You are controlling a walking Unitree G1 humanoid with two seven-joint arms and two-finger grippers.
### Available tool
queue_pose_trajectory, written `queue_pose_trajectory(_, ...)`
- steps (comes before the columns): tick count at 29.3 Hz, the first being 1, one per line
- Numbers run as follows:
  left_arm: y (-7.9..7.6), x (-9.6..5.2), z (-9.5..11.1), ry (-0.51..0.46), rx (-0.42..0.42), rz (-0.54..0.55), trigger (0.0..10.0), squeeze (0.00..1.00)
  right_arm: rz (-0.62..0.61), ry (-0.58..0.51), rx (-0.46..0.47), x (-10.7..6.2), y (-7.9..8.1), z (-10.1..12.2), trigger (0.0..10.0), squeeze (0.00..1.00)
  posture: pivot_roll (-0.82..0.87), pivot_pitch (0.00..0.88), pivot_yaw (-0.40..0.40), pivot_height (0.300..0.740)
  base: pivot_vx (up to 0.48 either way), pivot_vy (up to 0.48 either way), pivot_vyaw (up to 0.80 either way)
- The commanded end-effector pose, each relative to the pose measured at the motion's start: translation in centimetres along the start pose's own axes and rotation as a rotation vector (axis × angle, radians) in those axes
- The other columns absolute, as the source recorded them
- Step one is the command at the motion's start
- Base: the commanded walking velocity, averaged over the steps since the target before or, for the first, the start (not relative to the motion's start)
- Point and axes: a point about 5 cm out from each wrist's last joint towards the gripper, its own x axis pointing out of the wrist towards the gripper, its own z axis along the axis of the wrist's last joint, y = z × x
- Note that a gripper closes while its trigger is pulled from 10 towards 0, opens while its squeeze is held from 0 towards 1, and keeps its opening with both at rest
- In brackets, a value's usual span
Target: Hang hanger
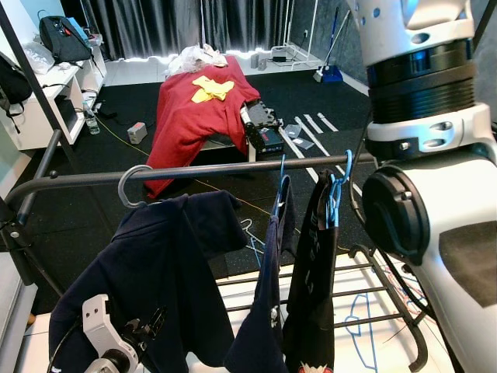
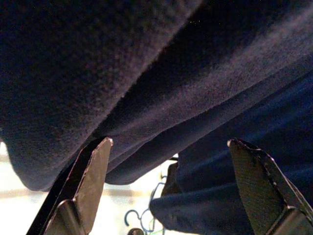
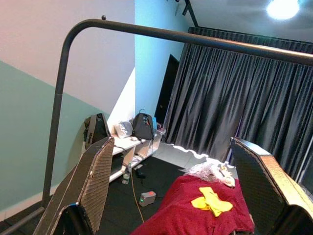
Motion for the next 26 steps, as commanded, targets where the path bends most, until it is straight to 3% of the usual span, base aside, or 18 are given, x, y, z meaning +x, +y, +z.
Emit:
queue_pose_trajectory(1,0.2,-0.1,0.0,0.001,0.002,0.005,10.0,0.00,0.012,0.000,-0.005,0.2,0.3,0.1,10.0,0.00,-0.12,0.000,0.001,0.736,0.000,0.000,0.00)
queue_pose_trajectory(4,0.2,-0.1,0.0,-0.001,0.002,0.005,10.0,0.00,0.028,-0.023,-0.034,0.5,1.0,1.1,10.0,0.00,-0.13,0.000,0.006,0.736,0.000,0.000,0.00)
queue_pose_trajectory(7,0.2,-0.1,0.0,0.002,0.005,0.003,10.0,0.00,0.008,-0.030,-0.050,0.4,0.4,1.4,10.0,0.00,-0.13,0.000,0.010,0.736,0.000,0.000,0.00)
queue_pose_trajectory(14,0.3,-0.2,-0.1,0.003,0.006,0.003,10.0,0.00,0.001,-0.014,-0.011,0.3,0.0,0.8,10.0,0.00,-0.13,0.000,0.009,0.736,0.000,0.000,0.00)
queue_pose_trajectory(15,0.3,-0.2,-0.1,0.003,0.006,0.004,10.0,0.00,-0.006,0.035,0.054,0.0,-0.5,-1.0,10.0,0.00,-0.10,0.000,0.006,0.736,0.000,0.000,0.00)
queue_pose_trajectory(17,0.3,-0.2,-0.1,0.003,0.006,0.004,10.0,0.00,-0.006,0.035,0.054,0.0,-0.5,-1.0,10.0,0.00,-0.10,0.000,0.006,0.736,0.000,0.000,0.00)
queue_pose_trajectory(19,0.3,-0.5,-0.1,-0.012,0.006,0.006,10.0,0.00,-0.120,0.178,0.131,-2.9,-3.4,-8.5,10.0,0.00,-0.09,0.000,-0.008,0.736,0.000,0.000,0.00)
queue_pose_trajectory(20,0.3,-0.6,-0.1,-0.015,0.010,0.005,10.0,0.00,-0.163,0.218,0.143,-4.3,-4.2,-10.7,10.0,0.00,-0.09,0.000,-0.008,0.736,0.000,0.000,0.00)
queue_pose_trajectory(21,0.3,-0.6,-0.1,-0.015,0.010,0.005,10.0,0.00,-0.163,0.218,0.143,-4.3,-4.2,-10.7,10.0,0.00,-0.09,0.000,-0.008,0.736,0.000,0.000,0.00)
queue_pose_trajectory(23,0.2,-0.7,-0.1,-0.019,0.025,-0.002,10.0,0.00,-0.211,0.230,0.171,-6.3,-4.9,-13.6,10.0,0.00,-0.08,0.000,-0.017,0.736,0.000,0.000,0.00)
queue_pose_trajectory(24,0.2,-0.7,-0.1,-0.019,0.025,-0.002,10.0,0.00,-0.211,0.230,0.171,-6.3,-4.9,-13.6,10.0,0.00,-0.08,0.000,-0.017,0.736,0.000,0.000,0.00)
queue_pose_trajectory(26,0.1,-0.8,-0.1,-0.021,0.049,-0.016,10.0,0.00,-0.225,0.249,0.221,-7.7,-4.4,-16.0,10.0,0.00,-0.09,0.000,-0.009,0.736,0.000,0.000,0.00)
